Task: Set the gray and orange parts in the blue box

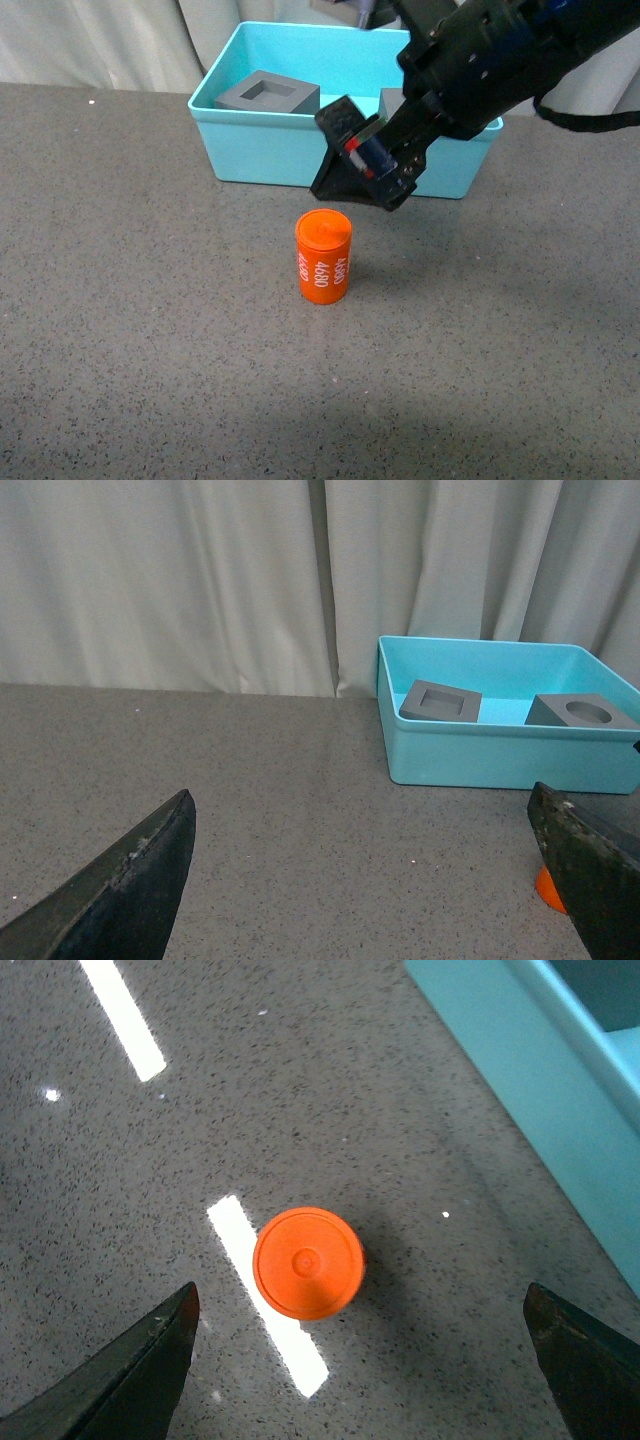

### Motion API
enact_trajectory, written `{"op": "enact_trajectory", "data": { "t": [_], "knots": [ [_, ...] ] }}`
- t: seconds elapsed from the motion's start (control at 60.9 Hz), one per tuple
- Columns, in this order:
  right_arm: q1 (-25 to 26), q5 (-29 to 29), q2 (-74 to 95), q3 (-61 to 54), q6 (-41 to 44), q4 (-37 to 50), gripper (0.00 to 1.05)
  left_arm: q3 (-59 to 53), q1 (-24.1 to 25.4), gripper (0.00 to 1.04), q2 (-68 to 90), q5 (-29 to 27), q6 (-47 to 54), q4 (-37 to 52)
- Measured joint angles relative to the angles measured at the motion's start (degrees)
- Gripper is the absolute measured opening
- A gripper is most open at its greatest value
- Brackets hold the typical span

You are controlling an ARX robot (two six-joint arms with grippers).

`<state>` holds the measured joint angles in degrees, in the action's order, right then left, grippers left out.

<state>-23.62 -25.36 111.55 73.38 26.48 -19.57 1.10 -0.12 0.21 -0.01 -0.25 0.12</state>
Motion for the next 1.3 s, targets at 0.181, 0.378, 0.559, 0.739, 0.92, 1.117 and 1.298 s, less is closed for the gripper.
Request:
{"op": "enact_trajectory", "data": {
  "t": [0.181,0.378,0.559,0.739,0.92,1.117,1.298],
  "knots": [
    [-2.8,1.18,4.57,1.99,1.55,-0.83,0.95,0.0,0.0,0.98,0.0,0.0,-0.02,0.0],
    [-4.37,4.2,8.39,4.52,1.14,-1.11,0.95,-0.02,0.0,0.98,0.0,0.0,0.0,0.0],
    [-5.22,5.4,10.36,5.55,0.87,-2.29,0.95,0.0,0.0,0.98,0.0,0.0,0.0,0.0],
    [-5.79,7.54,11.41,6.71,0.26,-2.32,0.86,0.0,0.0,0.98,0.0,0.0,0.0,0.0],
    [-6.01,8.76,11.63,6.82,0.02,-2.62,0.6,0.0,0.0,0.98,0.0,0.0,0.0,0.0],
    [-6.1,9.64,11.61,7.13,-0.76,-2.86,0.45,0.0,0.0,0.98,0.0,0.0,0.0,0.0],
    [-4.72,7.23,8.15,7.02,-2.84,-1.36,0.45,0.0,0.0,0.98,0.0,0.0,0.0,0.0]
  ]
}}
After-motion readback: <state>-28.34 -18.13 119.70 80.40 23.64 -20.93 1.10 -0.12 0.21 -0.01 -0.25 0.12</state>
